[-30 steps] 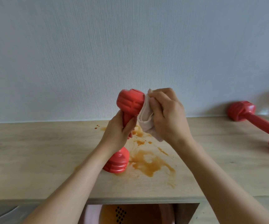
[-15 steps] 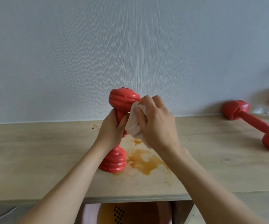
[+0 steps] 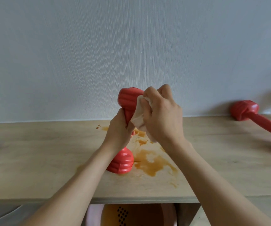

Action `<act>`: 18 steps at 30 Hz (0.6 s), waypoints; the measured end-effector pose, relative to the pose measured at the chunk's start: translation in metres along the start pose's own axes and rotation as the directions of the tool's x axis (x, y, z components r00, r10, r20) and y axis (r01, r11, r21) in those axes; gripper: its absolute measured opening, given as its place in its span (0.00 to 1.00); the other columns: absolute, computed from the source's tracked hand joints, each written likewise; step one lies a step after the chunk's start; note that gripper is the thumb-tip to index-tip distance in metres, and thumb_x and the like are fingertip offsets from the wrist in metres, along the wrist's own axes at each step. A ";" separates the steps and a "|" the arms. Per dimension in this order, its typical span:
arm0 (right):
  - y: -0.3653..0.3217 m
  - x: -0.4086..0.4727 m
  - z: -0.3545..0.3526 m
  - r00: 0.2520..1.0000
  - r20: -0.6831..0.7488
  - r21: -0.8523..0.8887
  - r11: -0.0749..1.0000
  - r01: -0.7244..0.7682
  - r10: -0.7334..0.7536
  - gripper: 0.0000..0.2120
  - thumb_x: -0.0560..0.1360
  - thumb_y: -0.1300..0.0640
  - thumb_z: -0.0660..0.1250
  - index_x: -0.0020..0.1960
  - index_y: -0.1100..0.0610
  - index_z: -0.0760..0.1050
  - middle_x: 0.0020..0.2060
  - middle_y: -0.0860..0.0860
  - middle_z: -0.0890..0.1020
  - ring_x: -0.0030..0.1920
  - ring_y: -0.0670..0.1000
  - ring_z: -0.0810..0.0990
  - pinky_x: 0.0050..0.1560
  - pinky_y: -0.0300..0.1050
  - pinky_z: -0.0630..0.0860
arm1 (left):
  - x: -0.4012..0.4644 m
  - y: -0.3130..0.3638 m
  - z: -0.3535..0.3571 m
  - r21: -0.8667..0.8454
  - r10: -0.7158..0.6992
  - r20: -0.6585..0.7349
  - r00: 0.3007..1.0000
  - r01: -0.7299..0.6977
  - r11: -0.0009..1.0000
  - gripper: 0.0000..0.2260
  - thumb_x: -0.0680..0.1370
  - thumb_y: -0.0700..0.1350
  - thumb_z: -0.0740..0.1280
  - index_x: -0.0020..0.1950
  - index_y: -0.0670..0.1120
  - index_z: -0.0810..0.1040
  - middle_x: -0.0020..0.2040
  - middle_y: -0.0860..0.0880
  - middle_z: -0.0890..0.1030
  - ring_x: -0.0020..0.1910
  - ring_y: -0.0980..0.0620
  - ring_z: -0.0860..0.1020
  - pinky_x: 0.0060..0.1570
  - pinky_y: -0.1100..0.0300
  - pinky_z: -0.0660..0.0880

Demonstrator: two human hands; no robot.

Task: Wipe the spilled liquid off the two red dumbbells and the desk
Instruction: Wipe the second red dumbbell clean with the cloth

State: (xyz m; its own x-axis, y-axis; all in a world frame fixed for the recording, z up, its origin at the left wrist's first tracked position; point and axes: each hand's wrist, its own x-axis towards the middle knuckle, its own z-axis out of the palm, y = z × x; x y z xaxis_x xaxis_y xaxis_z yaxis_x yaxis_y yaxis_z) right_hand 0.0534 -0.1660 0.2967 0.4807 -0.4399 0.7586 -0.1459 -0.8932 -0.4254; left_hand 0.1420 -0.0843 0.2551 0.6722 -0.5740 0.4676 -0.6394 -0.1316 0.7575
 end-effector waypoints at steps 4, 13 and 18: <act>0.019 0.003 0.000 0.955 0.179 0.203 0.941 -0.272 0.238 0.07 0.79 0.53 0.59 0.49 0.55 0.74 0.45 0.51 0.73 0.45 0.56 0.76 0.43 0.47 0.72 | 0.002 0.000 -0.001 -0.029 -0.016 0.016 1.000 0.016 0.999 0.09 0.79 0.44 0.61 0.41 0.53 0.65 0.30 0.51 0.74 0.23 0.62 0.74 0.24 0.72 0.67; -0.001 -0.008 0.002 0.999 0.005 -0.062 0.997 0.050 -0.050 0.08 0.76 0.55 0.62 0.42 0.58 0.74 0.41 0.54 0.72 0.32 0.57 0.73 0.28 0.44 0.65 | -0.001 0.005 0.000 -0.002 -0.046 -0.029 0.999 0.046 0.999 0.10 0.79 0.41 0.61 0.39 0.48 0.66 0.30 0.52 0.73 0.24 0.66 0.72 0.25 0.73 0.67; 0.016 -0.008 0.001 0.997 0.053 0.027 0.998 -0.055 0.053 0.10 0.77 0.54 0.60 0.46 0.58 0.76 0.44 0.54 0.73 0.38 0.59 0.76 0.36 0.49 0.71 | 0.005 -0.003 0.001 0.017 -0.065 -0.013 0.998 0.065 0.998 0.04 0.79 0.45 0.61 0.48 0.45 0.69 0.32 0.50 0.75 0.23 0.62 0.75 0.24 0.71 0.67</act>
State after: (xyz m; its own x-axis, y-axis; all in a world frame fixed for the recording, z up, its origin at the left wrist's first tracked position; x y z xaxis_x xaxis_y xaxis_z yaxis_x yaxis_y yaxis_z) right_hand 0.0484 -0.1769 0.2837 0.5178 -0.4810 0.7075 -0.1484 -0.8649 -0.4795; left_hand 0.1470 -0.0870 0.2546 0.7171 -0.5538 0.4231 -0.6004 -0.1825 0.7786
